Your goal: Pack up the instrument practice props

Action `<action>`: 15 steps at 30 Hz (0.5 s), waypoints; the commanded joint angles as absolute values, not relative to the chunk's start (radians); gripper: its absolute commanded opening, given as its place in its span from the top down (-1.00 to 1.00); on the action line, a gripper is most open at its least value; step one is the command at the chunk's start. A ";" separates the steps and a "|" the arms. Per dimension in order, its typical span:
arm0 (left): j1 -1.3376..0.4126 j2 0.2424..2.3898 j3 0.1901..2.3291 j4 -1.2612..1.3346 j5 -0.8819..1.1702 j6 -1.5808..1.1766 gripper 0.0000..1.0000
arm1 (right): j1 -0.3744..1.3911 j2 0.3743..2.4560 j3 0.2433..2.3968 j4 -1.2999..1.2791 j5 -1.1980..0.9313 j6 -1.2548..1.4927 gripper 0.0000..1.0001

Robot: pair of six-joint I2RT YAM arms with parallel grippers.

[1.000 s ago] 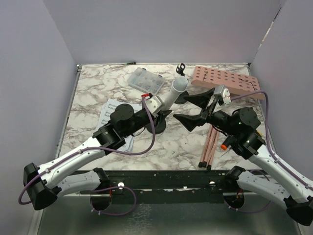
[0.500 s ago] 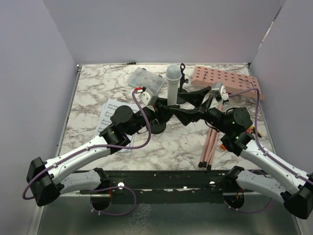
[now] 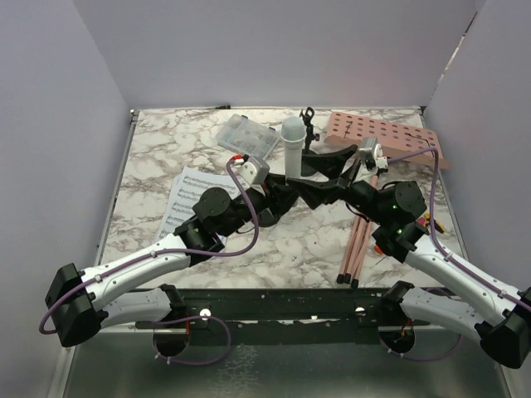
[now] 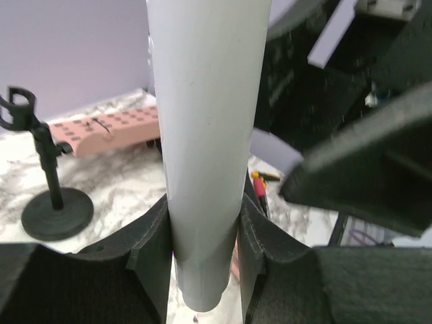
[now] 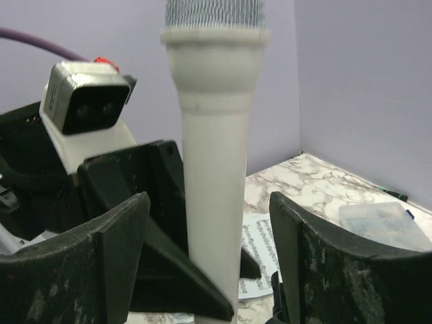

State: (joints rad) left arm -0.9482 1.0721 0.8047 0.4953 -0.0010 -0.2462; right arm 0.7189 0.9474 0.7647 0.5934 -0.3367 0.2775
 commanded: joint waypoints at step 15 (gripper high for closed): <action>-0.986 1.106 0.785 0.497 0.115 -0.264 1.00 | 0.718 0.963 0.807 0.530 -0.298 0.243 0.42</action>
